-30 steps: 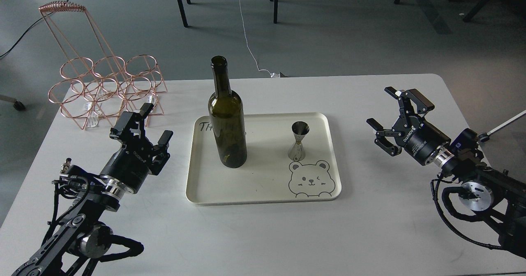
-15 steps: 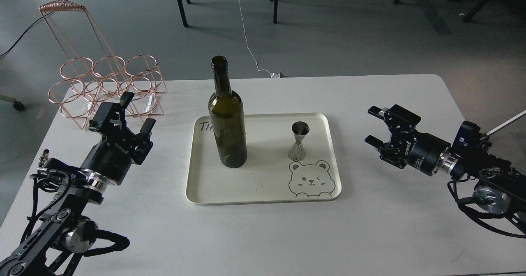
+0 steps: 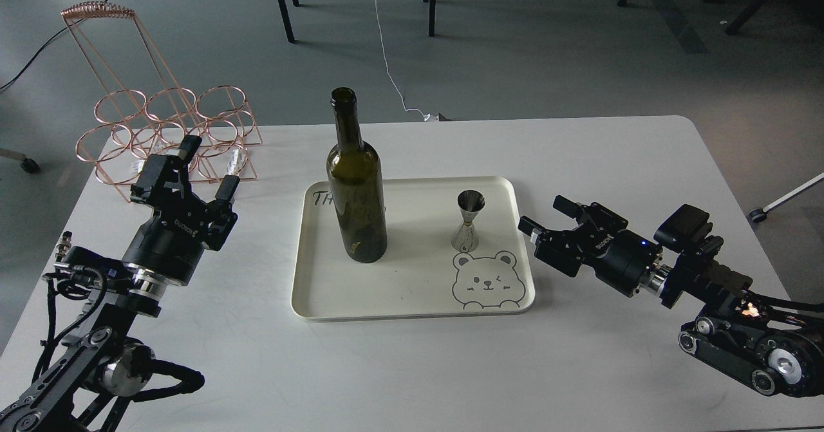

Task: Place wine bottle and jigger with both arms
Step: 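Close the right gripper around the metal jigger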

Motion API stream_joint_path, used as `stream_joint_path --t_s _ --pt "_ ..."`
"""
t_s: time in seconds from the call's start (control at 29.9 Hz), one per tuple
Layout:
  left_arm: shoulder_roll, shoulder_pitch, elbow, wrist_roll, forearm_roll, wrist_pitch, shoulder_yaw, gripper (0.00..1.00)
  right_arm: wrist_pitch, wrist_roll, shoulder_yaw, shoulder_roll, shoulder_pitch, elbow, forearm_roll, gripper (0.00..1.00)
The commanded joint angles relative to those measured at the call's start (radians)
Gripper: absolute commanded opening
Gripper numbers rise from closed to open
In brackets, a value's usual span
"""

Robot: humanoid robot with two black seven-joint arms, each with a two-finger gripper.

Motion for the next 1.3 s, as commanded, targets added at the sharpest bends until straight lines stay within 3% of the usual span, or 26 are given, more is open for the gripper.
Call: stream_joint_path --t_s 0.0,0.3,0.5,1.04,1.27 --pt "-0.001 0.001 0.000 -0.001 0.000 0.000 0.000 0.98 -0.011 0.000 -0.019 0.081 0.002 -0.111 -0.137 0.95" --pt "0.001 0.000 -0.003 -0.002 0.000 0.000 0.000 0.98 -0.011 0.000 -0.034 0.240 0.047 -0.269 -0.159 0.92" --pt "-0.001 0.001 -0.003 -0.005 0.000 0.000 0.000 0.98 -0.011 0.000 -0.052 0.320 0.088 -0.341 -0.159 0.83" --pt "-0.002 0.000 -0.003 -0.007 0.000 0.000 -0.001 0.98 -0.011 0.000 -0.054 0.369 0.142 -0.393 -0.157 0.74" --pt "-0.002 0.000 -0.006 -0.007 0.000 0.000 -0.003 0.98 -0.011 0.000 -0.054 0.380 0.145 -0.407 -0.157 0.53"
